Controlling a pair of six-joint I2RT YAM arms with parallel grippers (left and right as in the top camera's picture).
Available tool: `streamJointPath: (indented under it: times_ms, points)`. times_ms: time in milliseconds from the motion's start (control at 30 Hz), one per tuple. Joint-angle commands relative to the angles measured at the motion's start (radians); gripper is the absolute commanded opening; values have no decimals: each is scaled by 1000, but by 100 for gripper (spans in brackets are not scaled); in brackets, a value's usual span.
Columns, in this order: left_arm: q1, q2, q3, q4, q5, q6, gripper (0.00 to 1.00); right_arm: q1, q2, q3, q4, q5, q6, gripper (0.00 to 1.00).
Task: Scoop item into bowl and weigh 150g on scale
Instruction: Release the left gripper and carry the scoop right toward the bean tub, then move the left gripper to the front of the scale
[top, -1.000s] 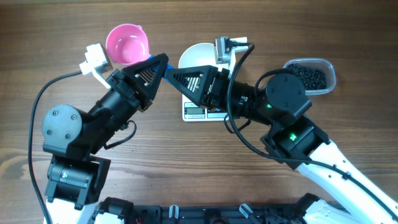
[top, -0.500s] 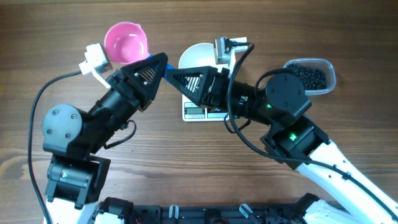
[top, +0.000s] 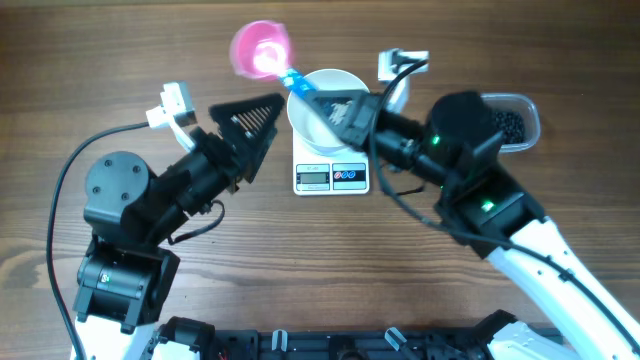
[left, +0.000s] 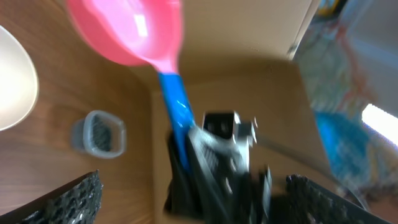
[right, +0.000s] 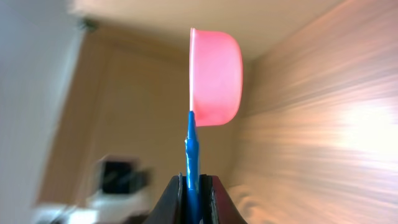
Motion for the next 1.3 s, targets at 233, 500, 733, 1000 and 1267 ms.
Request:
streamJointPath:
  times_ms: [233,500,733,1000,1267]
  points:
    - [-5,-1,10,-410,102,649,100,-322,-66,230,-680,78,-505,4]
    - [-5,26,10,-651,-199,663,100,-426,-81,312,-1003,357,-630,5]
    - [-5,77,10,-655,-191,656,100,-426,-83,312,-1101,351,-635,4]
    - [-5,129,10,-653,-198,656,100,-426,-82,311,-1071,355,-759,4]
    - [-5,211,10,-689,-234,765,100,-426,-72,311,-998,391,-760,4]
